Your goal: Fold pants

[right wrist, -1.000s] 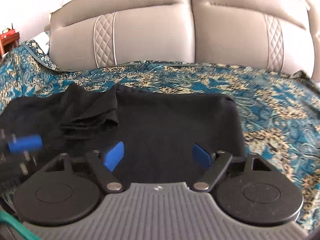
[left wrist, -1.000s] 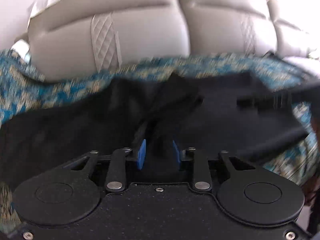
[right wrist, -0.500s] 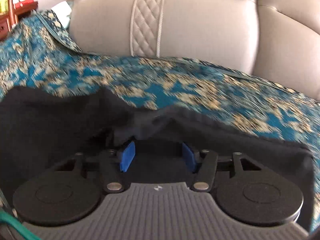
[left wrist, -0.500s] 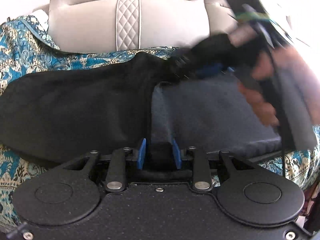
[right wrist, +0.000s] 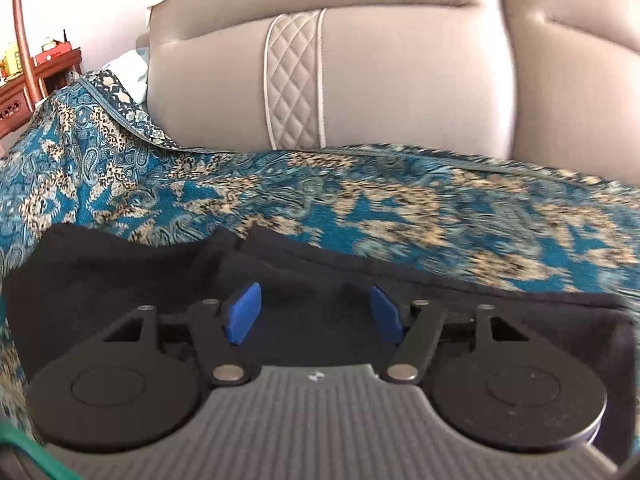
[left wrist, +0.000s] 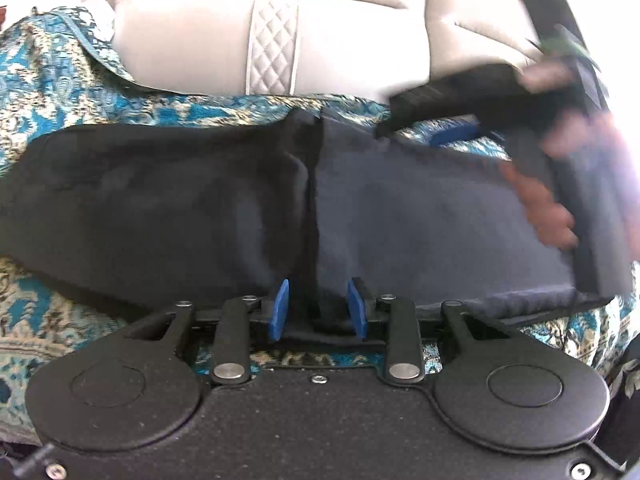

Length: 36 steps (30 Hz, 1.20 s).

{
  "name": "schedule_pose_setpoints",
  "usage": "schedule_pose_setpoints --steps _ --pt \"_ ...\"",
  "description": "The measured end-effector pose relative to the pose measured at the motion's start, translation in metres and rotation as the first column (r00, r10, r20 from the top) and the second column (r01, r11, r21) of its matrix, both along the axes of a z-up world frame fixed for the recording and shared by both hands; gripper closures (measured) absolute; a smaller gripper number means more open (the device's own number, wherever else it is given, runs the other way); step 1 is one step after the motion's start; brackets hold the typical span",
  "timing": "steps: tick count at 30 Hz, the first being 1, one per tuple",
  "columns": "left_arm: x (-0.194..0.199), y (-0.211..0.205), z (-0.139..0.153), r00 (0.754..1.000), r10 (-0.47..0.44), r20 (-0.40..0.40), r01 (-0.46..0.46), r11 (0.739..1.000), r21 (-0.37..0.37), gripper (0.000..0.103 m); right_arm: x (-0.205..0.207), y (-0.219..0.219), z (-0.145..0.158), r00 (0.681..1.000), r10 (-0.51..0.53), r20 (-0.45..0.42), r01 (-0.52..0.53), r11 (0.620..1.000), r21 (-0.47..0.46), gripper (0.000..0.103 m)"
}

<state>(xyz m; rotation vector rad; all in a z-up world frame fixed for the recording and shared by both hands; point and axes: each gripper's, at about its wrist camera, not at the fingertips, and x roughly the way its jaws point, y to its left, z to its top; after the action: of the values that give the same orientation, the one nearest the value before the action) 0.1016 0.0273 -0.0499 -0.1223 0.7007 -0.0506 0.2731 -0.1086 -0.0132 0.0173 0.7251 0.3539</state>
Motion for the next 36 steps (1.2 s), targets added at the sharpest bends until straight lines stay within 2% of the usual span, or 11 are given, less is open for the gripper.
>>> schedule_pose_setpoints --steps 5,8,10,15,18,20,22,27,30,33,36 --pt "-0.005 0.002 0.016 1.0 -0.011 0.022 0.011 1.0 -0.014 0.064 -0.048 -0.039 0.0 0.998 -0.051 0.044 0.052 0.998 -0.031 0.021" --pt "-0.003 -0.003 0.018 1.0 -0.003 0.025 0.002 1.0 0.021 0.061 -0.074 -0.054 -0.006 0.993 -0.103 0.065 0.108 0.991 -0.077 0.019" --pt "-0.005 -0.005 0.019 1.0 0.013 0.016 -0.014 0.999 0.044 0.057 -0.092 -0.062 -0.011 0.989 -0.127 0.081 0.134 0.987 -0.087 0.018" --pt "-0.004 0.009 0.019 0.997 0.073 -0.026 -0.072 0.997 0.034 0.045 -0.127 -0.069 -0.025 0.983 -0.14 0.12 0.151 0.985 -0.087 0.014" --pt "-0.005 0.023 0.02 0.992 0.126 -0.027 -0.124 0.991 0.055 0.034 -0.133 -0.066 -0.031 0.983 -0.132 0.124 0.145 0.985 -0.095 0.014" --pt "-0.006 0.036 0.022 0.986 0.165 -0.013 -0.164 0.984 0.07 0.018 -0.135 -0.058 -0.033 0.983 -0.125 0.132 0.139 0.985 -0.098 0.013" --pt "-0.007 0.052 0.025 0.978 0.209 0.012 -0.209 0.975 0.078 0.014 -0.135 -0.05 -0.032 0.984 -0.111 0.141 0.124 0.989 -0.084 0.013" --pt "-0.005 0.097 0.029 0.946 0.323 0.026 -0.324 0.944 0.061 0.013 -0.126 -0.017 -0.029 0.984 -0.062 0.168 0.07 0.997 -0.038 0.011" --pt "-0.007 0.125 0.029 0.922 0.385 0.035 -0.386 0.923 0.014 0.009 -0.12 0.005 -0.035 0.985 -0.032 0.171 0.041 0.998 -0.046 0.009" --pt "-0.009 0.155 0.027 0.895 0.445 0.024 -0.444 0.894 -0.059 0.009 -0.123 0.027 -0.054 0.985 0.018 0.169 0.004 0.992 -0.128 0.003" --pt "-0.011 0.178 0.024 0.876 0.481 0.039 -0.474 0.873 -0.119 0.005 -0.135 0.029 -0.065 0.97 0.024 0.241 0.009 0.991 -0.135 0.0"
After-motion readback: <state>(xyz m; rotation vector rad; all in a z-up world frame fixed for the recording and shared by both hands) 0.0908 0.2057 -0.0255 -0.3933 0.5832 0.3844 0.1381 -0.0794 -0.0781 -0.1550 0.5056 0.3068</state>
